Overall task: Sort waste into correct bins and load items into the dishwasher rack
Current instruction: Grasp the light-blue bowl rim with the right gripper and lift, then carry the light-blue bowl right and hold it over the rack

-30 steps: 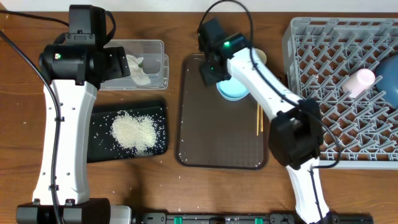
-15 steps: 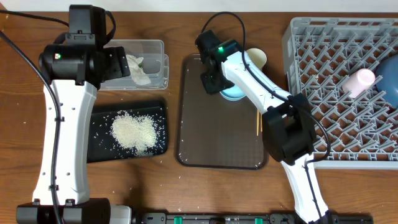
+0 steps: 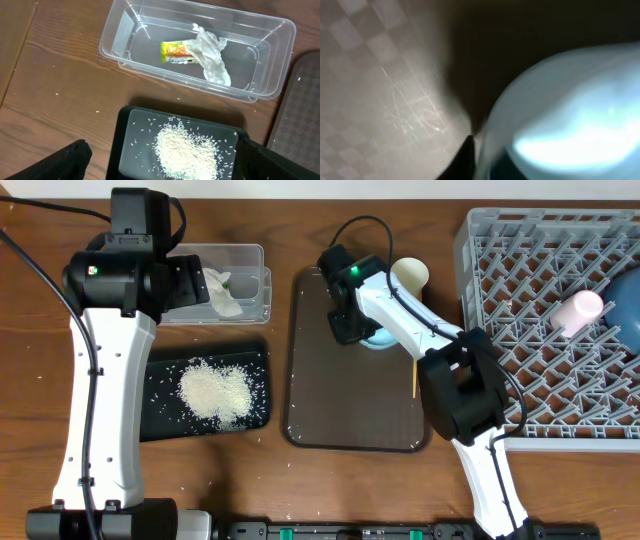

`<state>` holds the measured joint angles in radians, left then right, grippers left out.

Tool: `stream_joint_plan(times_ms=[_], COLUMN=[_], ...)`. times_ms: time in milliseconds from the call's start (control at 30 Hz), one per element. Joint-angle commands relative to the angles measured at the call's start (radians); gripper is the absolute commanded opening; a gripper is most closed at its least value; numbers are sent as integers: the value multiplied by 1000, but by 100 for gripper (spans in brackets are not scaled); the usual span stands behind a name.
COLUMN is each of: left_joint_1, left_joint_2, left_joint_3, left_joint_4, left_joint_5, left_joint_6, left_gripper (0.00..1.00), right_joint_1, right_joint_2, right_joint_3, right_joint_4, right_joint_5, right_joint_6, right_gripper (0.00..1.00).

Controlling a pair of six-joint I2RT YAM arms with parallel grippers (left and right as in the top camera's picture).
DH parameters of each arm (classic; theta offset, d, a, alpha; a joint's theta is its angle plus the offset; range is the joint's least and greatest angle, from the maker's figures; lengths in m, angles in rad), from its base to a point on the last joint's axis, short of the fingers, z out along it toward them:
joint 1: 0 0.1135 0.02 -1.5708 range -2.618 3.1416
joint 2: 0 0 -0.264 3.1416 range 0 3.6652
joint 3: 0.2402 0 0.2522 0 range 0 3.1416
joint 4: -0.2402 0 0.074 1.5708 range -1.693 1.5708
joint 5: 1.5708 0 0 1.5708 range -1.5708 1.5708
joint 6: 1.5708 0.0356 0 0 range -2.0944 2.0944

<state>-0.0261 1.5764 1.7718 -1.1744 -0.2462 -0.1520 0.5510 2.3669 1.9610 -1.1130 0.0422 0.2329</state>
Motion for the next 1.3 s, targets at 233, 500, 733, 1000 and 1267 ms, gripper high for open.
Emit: stream_joint_plan(times_ms=[233,500,733,1000,1267], left_joint_1=[4,4,4,4,4], left_joint_2=[-7,-7,-7,-7,-7], left_joint_3=[-1,-1,-1,-1,-1], left_joint_4=[-3,-3,-3,-3,-3], left_joint_5=[-9,-9,-9,-9,-9], left_joint_6=[10,10,10,10,10], left_gripper=[96,96,96,96,96], right_joint_1=[24,-48,-266,-566,-785], right_joint_2=[-103,-348,-553,-586,-582], right_joint_3=[113,114,114,85,-99], right_joint_4=[-87,-148,-203,-298,-207], right_joint_5=[-132,-136,-146,-374,-681], right_joint_6=[26,32,32,-144,-298], right_gripper=[1,1,1,1,1])
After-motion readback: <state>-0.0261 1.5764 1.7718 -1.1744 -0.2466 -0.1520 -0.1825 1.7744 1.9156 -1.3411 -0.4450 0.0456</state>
